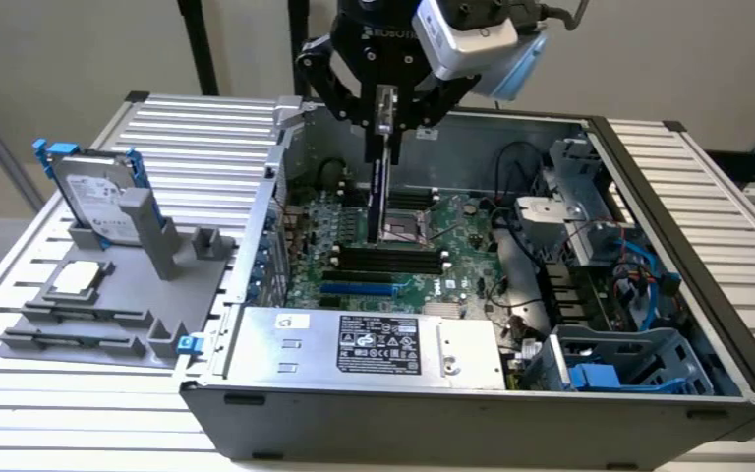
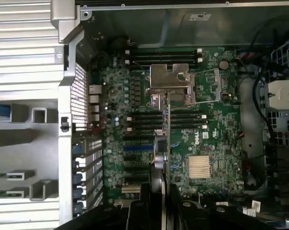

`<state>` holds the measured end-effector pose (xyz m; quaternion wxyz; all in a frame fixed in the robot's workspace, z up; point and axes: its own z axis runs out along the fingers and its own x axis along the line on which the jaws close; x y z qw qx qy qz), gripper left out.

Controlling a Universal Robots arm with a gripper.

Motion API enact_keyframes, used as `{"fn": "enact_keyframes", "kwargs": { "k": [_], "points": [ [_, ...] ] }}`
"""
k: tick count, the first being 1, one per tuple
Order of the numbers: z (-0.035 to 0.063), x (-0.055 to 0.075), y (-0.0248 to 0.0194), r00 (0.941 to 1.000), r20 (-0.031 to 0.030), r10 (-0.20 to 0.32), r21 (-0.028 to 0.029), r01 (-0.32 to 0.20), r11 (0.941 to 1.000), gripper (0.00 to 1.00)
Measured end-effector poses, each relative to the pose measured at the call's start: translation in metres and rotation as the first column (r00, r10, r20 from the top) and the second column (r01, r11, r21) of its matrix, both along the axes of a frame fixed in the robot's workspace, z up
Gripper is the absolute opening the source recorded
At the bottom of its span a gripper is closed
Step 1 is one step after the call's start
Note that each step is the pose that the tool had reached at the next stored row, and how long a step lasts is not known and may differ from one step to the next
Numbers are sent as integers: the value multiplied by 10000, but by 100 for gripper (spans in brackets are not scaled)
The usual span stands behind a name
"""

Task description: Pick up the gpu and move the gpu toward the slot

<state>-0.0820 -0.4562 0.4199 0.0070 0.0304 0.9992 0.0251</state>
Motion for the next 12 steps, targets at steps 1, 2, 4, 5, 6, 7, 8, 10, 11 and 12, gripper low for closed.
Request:
{"fn": "enact_keyframes", "kwargs": {
  "k": [1,2,4,5,6,7,8,10,11,12],
  "points": [
    [-13,40,13,10000,-14,0,-6,0,10000,26],
    [-25,77,26,10000,-26,0,-10,0,10000,26],
    [-50,145,55,10000,-51,0,-22,0,10000,26],
    [-62,179,71,10000,-64,0,-28,-1,10000,26],
    [-75,212,86,10000,-76,0,-33,0,10000,26],
    [-87,246,101,10000,-90,1,-38,-1,10000,26],
    [-99,278,115,9999,-103,0,-46,0,10000,26],
    [-120,342,139,9999,-136,0,-63,-1,10000,26],
    [-128,377,145,9998,-176,0,-74,-1,10000,26],
    [-133,410,148,9997,-226,0,-77,-2,10000,26]
  ]
}}
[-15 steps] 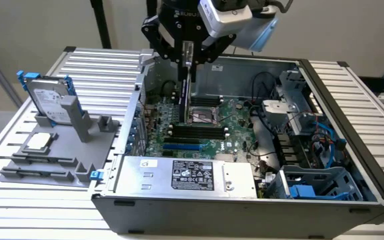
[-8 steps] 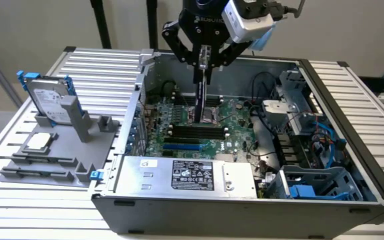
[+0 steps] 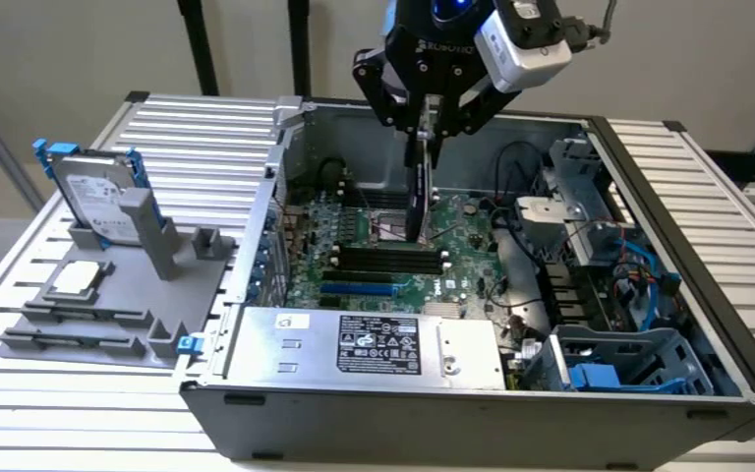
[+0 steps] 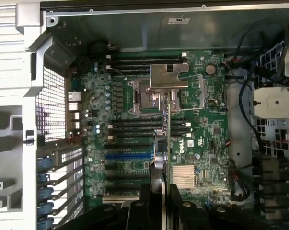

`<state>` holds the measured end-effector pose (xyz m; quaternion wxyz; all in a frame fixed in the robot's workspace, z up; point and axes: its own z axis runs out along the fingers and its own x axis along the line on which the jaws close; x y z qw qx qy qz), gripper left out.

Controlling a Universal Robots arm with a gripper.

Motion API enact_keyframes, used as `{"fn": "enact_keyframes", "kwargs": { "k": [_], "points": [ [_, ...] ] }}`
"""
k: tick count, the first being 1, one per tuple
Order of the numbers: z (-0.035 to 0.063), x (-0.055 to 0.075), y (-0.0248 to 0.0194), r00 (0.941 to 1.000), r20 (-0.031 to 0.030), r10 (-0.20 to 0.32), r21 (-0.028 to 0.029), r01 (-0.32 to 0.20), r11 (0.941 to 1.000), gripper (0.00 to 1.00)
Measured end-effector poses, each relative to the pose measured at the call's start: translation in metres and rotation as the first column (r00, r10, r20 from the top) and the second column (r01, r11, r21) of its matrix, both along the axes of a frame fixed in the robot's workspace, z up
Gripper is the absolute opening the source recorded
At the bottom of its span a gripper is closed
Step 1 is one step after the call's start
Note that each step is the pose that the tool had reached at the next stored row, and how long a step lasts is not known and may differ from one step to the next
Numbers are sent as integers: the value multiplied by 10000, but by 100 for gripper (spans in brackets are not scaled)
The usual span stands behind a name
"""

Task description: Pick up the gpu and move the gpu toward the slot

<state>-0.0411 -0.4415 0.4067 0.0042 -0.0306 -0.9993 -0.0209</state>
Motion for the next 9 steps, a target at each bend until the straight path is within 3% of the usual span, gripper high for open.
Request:
{"fn": "enact_keyframes", "kwargs": {
  "k": [2,9],
  "points": [
    [-3,30,1,10000,-93,0,0,0,10000,26],
    [-2,30,1,10000,-94,-1,-1,1,10000,26]
  ]
}}
